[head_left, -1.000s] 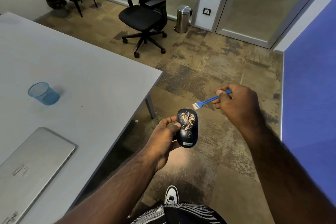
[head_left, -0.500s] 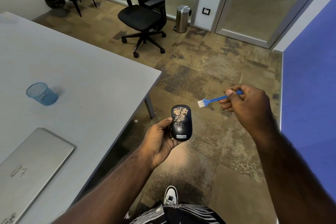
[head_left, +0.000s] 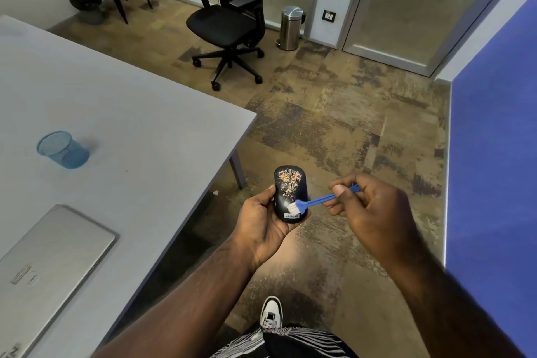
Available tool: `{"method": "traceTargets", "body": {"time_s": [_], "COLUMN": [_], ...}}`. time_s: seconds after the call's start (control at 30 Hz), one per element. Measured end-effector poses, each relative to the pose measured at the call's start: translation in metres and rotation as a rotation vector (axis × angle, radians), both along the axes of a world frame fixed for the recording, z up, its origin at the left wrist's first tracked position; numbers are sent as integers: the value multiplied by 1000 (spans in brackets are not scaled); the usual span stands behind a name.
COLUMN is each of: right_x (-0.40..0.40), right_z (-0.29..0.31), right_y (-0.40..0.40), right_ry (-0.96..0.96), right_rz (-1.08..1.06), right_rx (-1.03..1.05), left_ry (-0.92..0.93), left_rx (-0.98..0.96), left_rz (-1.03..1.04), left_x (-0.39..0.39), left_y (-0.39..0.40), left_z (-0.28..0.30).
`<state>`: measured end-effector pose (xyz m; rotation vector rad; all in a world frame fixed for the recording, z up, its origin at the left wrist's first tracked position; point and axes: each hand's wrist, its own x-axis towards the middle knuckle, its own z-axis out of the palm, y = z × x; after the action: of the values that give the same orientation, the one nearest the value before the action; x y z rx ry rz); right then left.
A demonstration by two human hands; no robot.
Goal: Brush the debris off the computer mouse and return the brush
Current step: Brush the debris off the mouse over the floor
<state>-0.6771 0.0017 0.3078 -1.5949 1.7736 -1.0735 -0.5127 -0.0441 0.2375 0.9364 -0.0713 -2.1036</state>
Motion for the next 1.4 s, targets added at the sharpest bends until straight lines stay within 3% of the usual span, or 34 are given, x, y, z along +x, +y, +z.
{"method": "traceTargets", "body": {"time_s": [0.17, 0.4, 0.53, 0.7, 0.93, 1.4], "right_x": [11, -7, -19, -7, -19, -25], "right_z": [-11, -10, -7, -3, -6, -7], "right_y": [8, -6, -11, -5, -20, -25], "right_ry": [148, 225, 199, 140, 157, 151], "right_rz": [5, -170, -199, -58, -211, -198], "right_rx": [-86, -118, -118, -86, -99, -53], "left_ry": [3, -1, 3, -3, 2, -1], "left_rx": [-7, 9, 12, 3, 9, -8], "left_rz": [-13, -8, -15, -2, -13, -28], "left_x": [-4, -5, -5, -8, -9, -10], "left_y": [-2, -2, -2, -3, -3, -3], "left_z": [-3, -4, -2, -3, -1, -4]}}
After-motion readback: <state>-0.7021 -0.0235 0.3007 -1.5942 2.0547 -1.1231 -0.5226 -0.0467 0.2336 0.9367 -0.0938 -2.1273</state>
